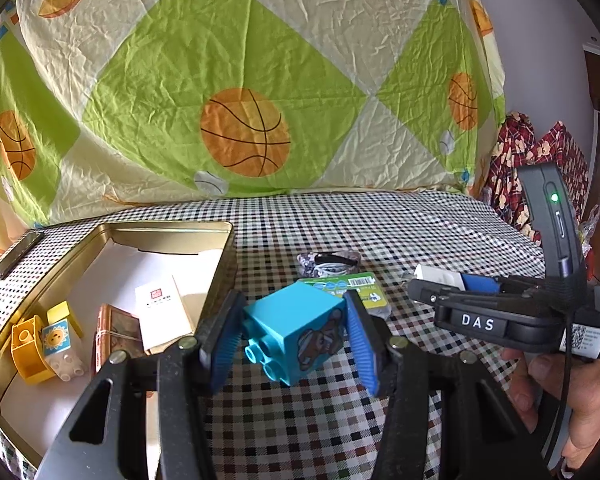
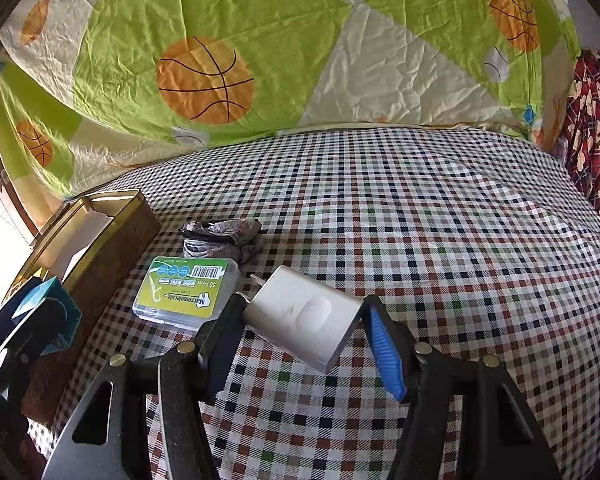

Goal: Organize rigid objects
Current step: 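Grasp the blue block with the left gripper while the right gripper grasps the white charger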

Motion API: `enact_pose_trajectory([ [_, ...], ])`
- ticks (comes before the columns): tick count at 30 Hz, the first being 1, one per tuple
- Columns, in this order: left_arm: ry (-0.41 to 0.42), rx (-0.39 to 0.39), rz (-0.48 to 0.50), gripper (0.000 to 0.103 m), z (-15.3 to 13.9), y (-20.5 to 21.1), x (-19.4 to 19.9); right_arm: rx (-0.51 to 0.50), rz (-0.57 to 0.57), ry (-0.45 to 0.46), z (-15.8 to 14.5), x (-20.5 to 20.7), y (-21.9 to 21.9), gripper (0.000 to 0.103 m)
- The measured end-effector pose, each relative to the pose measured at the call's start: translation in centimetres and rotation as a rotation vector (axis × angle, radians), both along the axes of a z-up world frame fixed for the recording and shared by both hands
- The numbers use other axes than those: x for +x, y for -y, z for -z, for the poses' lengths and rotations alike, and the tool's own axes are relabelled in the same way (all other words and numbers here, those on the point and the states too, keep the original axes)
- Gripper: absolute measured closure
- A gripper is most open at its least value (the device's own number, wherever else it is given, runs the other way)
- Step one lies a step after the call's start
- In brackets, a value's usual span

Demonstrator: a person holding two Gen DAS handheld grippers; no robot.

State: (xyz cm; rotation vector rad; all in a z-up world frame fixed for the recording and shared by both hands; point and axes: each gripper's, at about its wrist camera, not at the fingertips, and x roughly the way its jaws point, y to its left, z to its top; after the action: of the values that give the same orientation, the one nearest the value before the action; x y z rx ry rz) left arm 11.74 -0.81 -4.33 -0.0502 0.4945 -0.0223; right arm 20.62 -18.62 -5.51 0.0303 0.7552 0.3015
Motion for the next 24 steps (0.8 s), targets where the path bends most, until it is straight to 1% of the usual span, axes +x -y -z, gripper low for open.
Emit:
enact_pose_trajectory([
  [5, 0.003, -0.003, -0.002, 0.053, 0.0, -0.1, 0.0, -0.022, -0.001, 0.060, -0.6, -1.0, -0.4, 0.041],
  [13, 0.009, -0.002, -0.008, 0.053, -0.1, -0.1, -0.2, -0.023, -0.002, 0.162, -1.5, -3.1, -0.5, 0.041],
  [24, 0.024, 0.005, -0.019, 0.053, -0.3, -0.1, -0.4, -0.029, -0.003, 0.256, -2.0, -4.8, -0.8, 0.041],
])
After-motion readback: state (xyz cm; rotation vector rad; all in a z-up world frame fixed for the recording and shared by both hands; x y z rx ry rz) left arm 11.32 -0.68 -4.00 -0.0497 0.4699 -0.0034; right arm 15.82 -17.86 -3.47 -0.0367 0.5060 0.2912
